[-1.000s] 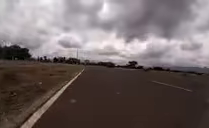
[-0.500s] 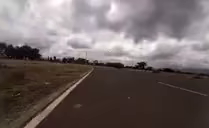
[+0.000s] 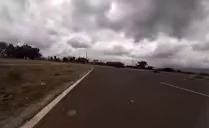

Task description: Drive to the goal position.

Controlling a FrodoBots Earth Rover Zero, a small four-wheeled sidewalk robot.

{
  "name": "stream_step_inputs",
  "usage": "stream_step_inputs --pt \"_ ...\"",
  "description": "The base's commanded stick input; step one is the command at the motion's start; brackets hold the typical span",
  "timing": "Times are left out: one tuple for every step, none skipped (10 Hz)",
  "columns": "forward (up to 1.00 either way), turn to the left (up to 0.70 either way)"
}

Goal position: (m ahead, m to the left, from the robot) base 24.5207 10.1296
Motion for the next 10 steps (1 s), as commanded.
stream_step_inputs --pt "0.50 0.00" --pt "0.50 0.00" --pt "0.50 0.00" --pt "0.50 0.00" --pt "0.50 0.00" --pt "0.50 0.00" --pt "0.50 0.00" --pt "0.50 0.00" --pt "0.50 0.00" --pt "0.50 0.00"
